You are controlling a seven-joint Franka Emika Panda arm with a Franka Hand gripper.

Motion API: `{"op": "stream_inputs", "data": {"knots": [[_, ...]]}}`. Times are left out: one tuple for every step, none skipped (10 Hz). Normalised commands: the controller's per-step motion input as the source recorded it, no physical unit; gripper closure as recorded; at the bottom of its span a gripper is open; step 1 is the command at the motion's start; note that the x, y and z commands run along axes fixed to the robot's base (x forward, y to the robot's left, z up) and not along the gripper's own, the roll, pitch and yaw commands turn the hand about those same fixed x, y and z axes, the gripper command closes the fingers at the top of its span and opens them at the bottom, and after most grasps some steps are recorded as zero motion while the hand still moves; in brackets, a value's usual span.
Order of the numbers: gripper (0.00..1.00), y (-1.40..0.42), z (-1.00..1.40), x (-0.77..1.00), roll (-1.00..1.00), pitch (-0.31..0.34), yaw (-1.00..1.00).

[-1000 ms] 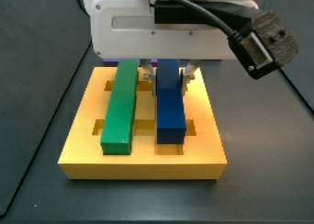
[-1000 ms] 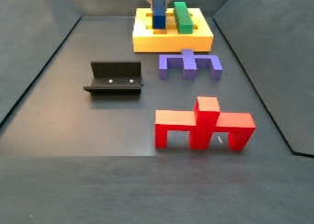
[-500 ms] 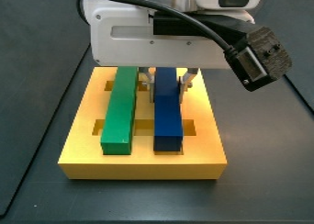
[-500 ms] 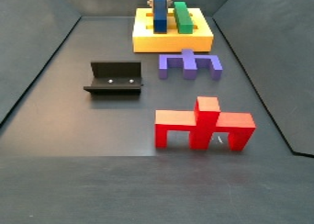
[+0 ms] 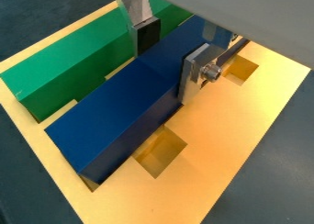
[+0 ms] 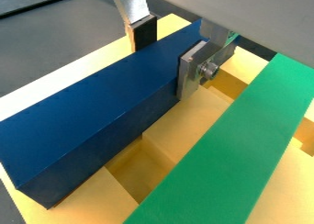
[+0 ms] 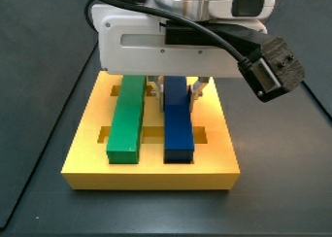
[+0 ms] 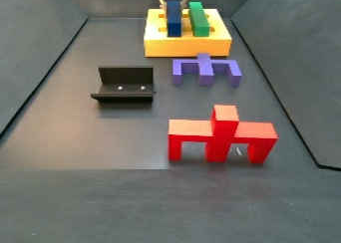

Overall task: Pick up the blue object. Move up. Move to above the board. Insert the blue object.
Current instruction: Insert the blue object.

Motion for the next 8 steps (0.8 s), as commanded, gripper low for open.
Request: {"op": "stream_inputs", "data": {"knots": [[1.00, -0.27, -0.09, -0.17, -0.09, -0.099, 0.00], [1.00, -0.21, -0.06, -0.23, -0.19, -0.121, 0.00], [1.00, -0.02, -0.17, 0.00, -0.11, -0.043, 0.00], [1.00, 0.04, -0.43, 0.00, -0.18, -0.020, 0.00], [1.00, 0.06, -0.64, 0.00, -0.26, -0.063, -0.07], [1.00, 0.08, -0.64, 0.00, -0.26, -0.040, -0.02], [1.00, 0.00, -0.23, 0.00, -0.08, 0.000, 0.00], [1.00, 0.00, 0.00, 0.00, 0.00, 0.000, 0.00]]}}
